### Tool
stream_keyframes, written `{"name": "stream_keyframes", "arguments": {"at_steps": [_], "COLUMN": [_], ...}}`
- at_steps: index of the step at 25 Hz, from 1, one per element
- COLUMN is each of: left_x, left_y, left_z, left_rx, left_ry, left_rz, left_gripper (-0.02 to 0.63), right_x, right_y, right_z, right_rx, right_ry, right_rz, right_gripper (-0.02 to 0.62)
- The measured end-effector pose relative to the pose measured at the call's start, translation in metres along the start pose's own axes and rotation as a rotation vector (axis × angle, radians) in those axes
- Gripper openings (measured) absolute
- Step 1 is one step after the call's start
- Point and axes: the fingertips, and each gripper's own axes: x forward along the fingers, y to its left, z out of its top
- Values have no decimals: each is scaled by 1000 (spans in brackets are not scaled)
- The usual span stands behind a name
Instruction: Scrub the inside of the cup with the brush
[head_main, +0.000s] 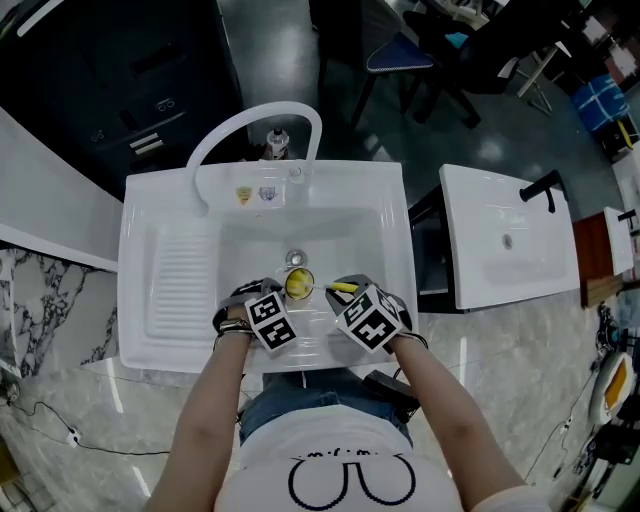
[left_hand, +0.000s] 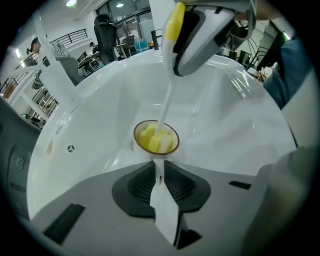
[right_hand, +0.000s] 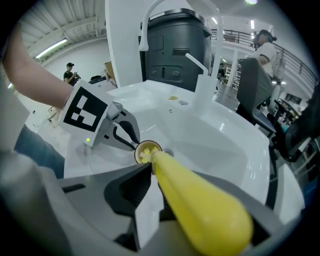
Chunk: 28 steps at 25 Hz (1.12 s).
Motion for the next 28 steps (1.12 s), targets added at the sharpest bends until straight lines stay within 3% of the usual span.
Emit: {"name": "stream_keyframes", "arguments": {"at_steps": [3,6,11,17,22,28], "left_x": [0,0,0,0,1,0], "left_y": [-2,-4,-5,-3,-1,0], "left_z": [1,2,2,3,0,-1], "left_rx": [10,13,16,0,-14,-26], "left_ry": [4,8,10,7,4,-1], "left_rz": [2,1,6,10,9,6], "left_gripper": [66,66,66,66,66,66], "right_x": [-2,-4,-9,-28,-41,-13], "right_y": [3,10,3,9,6,-1], "right_z": [3,8,14,26,31,29], "right_rx": [12,15,17,58,163,329], "right_ry": [-12,-38,-87,-166,-260,-277], "right_rz": [35,77,29,44,51,83], "right_gripper": [56,143,52,40,38,38]}}
